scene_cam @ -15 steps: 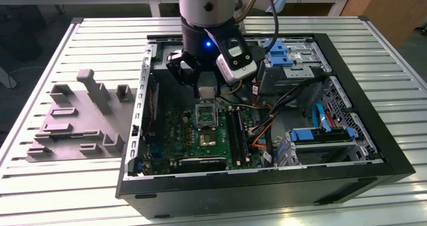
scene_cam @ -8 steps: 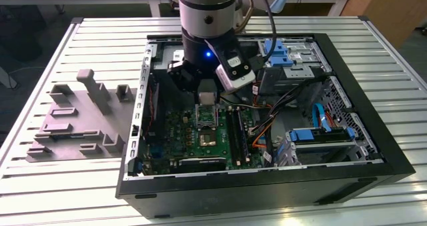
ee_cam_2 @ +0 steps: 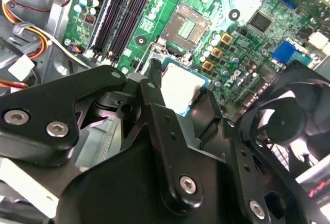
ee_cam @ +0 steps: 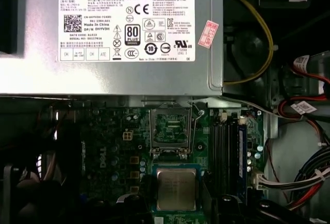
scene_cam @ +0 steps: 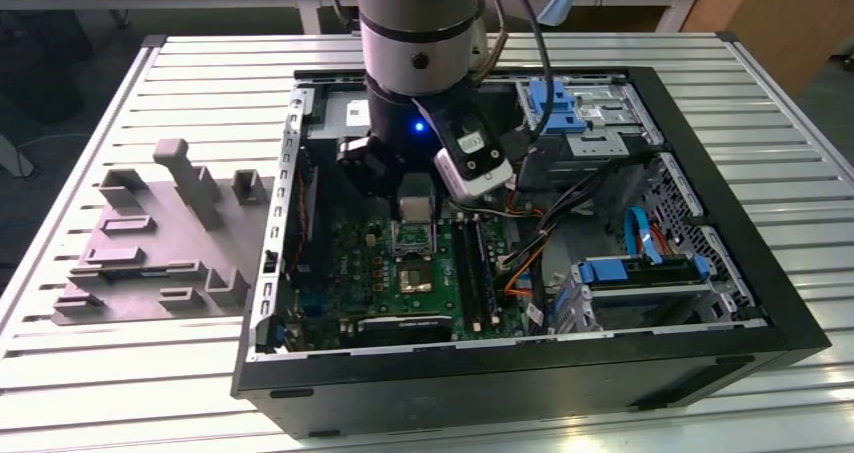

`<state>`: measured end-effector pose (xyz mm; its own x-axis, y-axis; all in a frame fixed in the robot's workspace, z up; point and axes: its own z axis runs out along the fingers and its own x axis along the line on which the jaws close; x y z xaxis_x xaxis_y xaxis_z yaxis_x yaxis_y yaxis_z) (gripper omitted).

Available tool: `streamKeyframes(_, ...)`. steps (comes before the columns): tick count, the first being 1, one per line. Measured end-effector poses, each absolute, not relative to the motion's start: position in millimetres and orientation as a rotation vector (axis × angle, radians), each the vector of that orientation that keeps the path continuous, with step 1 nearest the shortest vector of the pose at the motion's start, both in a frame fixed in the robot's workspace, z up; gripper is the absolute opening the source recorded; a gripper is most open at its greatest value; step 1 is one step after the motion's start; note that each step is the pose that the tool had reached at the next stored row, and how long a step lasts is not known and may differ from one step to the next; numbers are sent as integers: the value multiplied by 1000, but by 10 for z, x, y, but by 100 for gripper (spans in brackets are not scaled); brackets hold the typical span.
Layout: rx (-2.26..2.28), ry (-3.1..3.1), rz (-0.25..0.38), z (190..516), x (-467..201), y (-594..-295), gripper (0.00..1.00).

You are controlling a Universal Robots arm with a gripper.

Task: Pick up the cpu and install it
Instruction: 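Place the cpu into insertion slot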

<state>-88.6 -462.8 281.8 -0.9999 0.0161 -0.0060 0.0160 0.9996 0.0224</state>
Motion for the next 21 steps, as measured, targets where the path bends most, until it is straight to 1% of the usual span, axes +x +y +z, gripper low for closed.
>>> streamKeyframes(9,25,3135,35,2645,-874,-4636,47)
streamKeyframes(21,25,3135,35,2620,-873,-4671,47)
